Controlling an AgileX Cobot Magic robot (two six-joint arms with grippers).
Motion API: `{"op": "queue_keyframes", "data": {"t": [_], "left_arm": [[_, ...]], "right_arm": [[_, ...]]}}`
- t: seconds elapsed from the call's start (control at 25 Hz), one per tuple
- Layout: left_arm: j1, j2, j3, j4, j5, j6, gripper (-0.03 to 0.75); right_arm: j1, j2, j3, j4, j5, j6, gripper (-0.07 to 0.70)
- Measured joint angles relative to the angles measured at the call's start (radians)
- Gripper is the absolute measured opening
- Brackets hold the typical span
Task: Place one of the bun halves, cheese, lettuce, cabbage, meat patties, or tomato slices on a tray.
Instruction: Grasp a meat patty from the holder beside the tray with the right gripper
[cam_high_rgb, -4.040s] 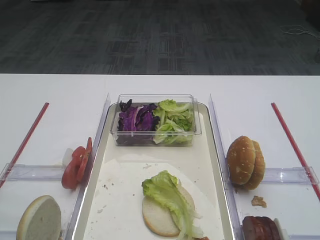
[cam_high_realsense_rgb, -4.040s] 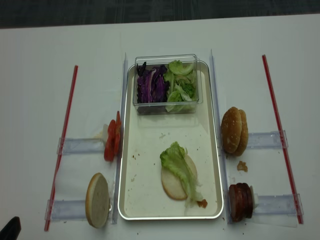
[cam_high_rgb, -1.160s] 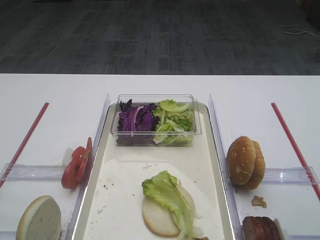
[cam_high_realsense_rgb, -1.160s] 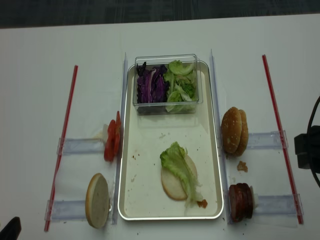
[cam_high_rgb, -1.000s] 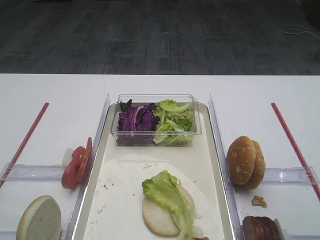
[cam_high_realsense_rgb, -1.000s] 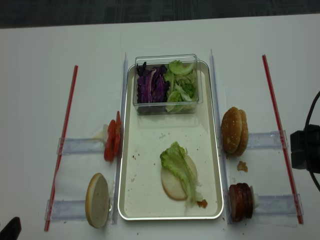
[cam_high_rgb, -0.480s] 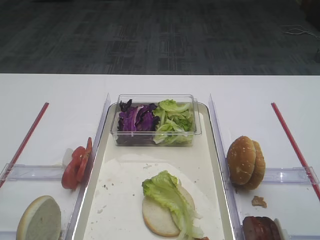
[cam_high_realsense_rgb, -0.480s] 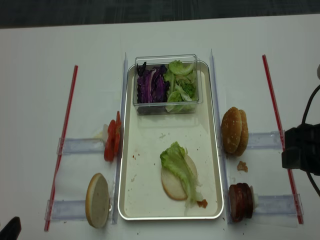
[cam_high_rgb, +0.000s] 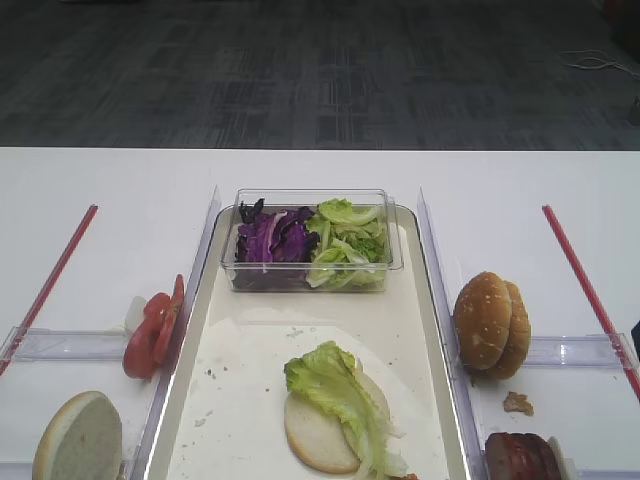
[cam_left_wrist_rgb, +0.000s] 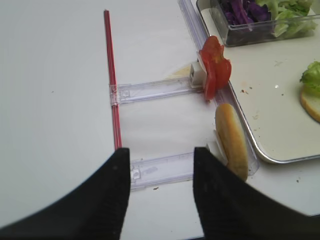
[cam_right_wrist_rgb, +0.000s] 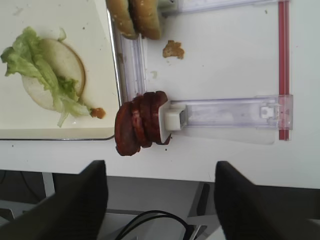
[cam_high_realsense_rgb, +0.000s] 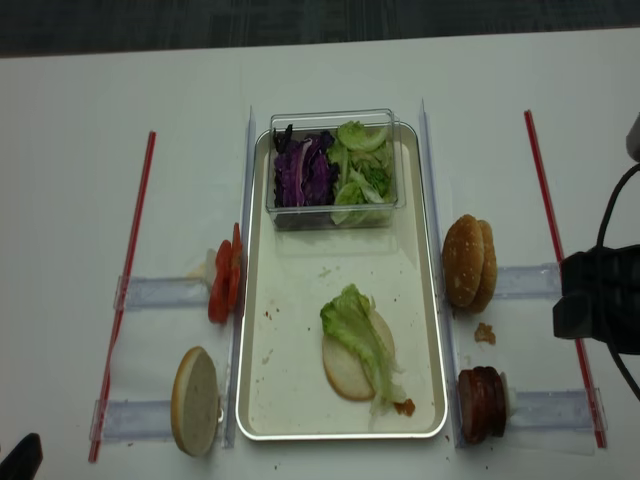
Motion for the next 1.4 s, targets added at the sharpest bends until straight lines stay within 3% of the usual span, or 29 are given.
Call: {"op": "queue_keyframes", "data": {"t": [0.48, 0.76, 1.12, 1.4], "left_arm": [[0.0, 0.0, 0.0, 0.0, 0.0, 0.0, 0.286], [0.0, 0.0, 0.0, 0.0, 0.0, 0.0, 0.286], [0.0, 0.0, 0.0, 0.0, 0.0, 0.0, 0.286], [0.0, 0.0, 0.0, 0.0, 0.0, 0.0, 0.286]], "right_arm": [[0.388, 0.161, 0.0, -0.084, -0.01, 0.23, 0.478], [0.542, 0.25, 0.0, -0.095, -0.116, 0.326, 0.478], [0.585, 0.372, 0.0, -0.111, -0.221, 0.354, 0.478], [0.589, 0.439, -0.004, -0.117, -0.258, 0.356, 0.478]]}}
